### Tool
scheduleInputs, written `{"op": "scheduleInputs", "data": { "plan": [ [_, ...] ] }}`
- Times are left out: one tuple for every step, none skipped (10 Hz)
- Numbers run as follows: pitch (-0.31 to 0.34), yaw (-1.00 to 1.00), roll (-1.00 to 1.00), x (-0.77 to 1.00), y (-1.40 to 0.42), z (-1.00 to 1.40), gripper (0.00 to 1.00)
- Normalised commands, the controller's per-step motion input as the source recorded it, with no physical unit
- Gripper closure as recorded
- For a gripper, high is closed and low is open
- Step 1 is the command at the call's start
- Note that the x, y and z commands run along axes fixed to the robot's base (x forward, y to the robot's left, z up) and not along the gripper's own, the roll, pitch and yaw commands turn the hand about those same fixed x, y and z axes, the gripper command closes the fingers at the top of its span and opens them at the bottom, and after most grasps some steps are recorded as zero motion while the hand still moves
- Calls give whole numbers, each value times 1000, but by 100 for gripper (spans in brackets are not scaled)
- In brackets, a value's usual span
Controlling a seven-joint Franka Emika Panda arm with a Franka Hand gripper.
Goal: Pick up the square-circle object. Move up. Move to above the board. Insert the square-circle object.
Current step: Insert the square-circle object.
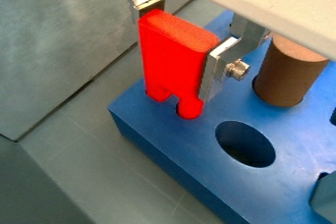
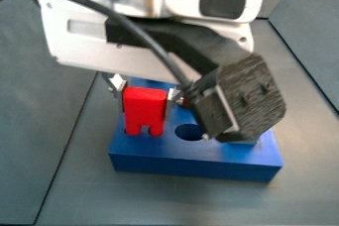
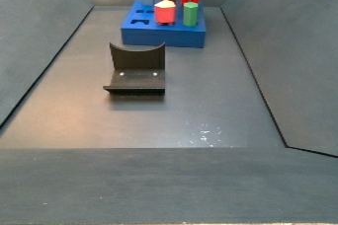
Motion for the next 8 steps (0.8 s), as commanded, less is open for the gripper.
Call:
{"op": "scheduleInputs", "data": {
  "plan": [
    [-140, 60, 193, 0, 0, -720, 100],
    [-164, 0, -54, 0, 57, -671, 100],
    [-143, 0, -184, 0, 131, -654, 100],
    [-141, 0, -194, 11, 123, -654, 100],
    [-13, 0, -89, 0, 0, -134, 100],
    [0, 0, 6, 0, 0, -17, 100],
    [-137, 0, 29, -206, 0, -611, 100],
    [-206, 0, 87, -323, 0, -869, 100]
  ]
}}
